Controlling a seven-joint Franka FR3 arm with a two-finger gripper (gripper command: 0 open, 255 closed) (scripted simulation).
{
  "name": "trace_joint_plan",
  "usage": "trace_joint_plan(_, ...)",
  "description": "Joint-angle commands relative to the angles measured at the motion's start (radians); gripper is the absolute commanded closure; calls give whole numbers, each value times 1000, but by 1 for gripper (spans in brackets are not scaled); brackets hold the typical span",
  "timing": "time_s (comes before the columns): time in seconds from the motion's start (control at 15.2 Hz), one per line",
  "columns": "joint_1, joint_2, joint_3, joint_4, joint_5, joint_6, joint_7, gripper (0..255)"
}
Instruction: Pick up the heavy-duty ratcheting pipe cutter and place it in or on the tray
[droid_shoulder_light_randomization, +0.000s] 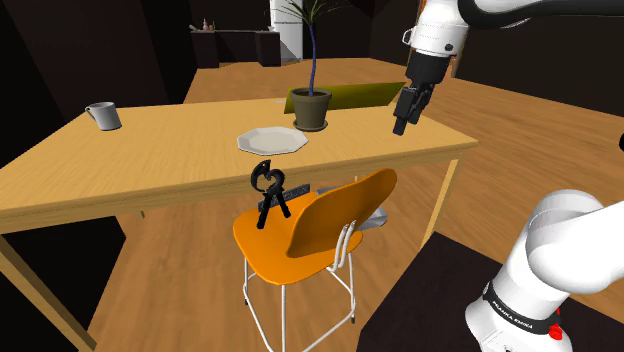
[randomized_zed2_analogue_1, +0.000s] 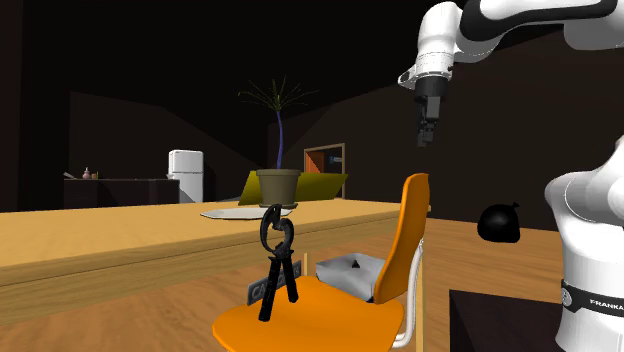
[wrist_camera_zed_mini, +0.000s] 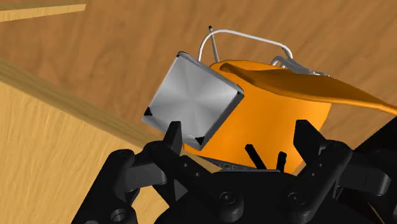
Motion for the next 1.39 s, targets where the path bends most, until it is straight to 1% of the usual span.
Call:
trace_joint_plan(0.0, 0, 0, 0, 0, 0, 0, 0, 0)
trace_joint_plan(0.33, 51, 184, -65, 65, -3, 113, -199, 0)
trace_joint_plan(0.66, 102, 380, -113, 171, 20, 190, -397, 0)
trace_joint_plan(0.99, 144, 577, -137, 311, 63, 228, -590, 0)
trace_joint_plan(1.32, 172, 771, -133, 480, 111, 230, -769, 0)
